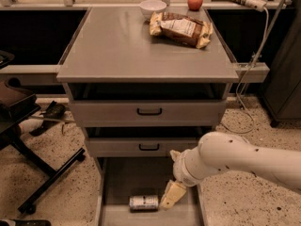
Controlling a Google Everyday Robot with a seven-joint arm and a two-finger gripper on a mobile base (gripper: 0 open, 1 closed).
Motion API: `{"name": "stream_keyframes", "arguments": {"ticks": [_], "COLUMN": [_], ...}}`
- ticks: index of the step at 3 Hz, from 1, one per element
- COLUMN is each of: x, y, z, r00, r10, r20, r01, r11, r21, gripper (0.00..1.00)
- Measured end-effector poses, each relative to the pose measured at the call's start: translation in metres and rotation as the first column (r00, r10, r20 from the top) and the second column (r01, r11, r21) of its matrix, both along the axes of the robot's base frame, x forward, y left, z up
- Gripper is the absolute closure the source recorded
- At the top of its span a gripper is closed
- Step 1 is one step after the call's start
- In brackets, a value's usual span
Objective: Pick blue plastic bottle from bottom drawer and place on counter
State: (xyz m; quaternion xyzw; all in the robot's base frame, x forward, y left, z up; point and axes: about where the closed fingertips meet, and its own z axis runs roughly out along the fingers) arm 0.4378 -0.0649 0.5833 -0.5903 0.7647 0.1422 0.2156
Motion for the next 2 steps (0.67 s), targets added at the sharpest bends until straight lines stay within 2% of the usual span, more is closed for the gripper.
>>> {"name": "stream_keyframes", "arguments": {"ticks": [1, 2], "x": [0.004, 0.021], "y": [-0.003, -0.007], "z": [-0.022, -0.067], "r00": [0.9995, 0.9958], "r10": [-0.031, -0.085], "r20": [0.011, 0.035], "r01": [0.031, 0.082], "r11": [0.999, 0.993], "r21": [0.030, 0.085], "gripper": [0.00, 0.00]}}
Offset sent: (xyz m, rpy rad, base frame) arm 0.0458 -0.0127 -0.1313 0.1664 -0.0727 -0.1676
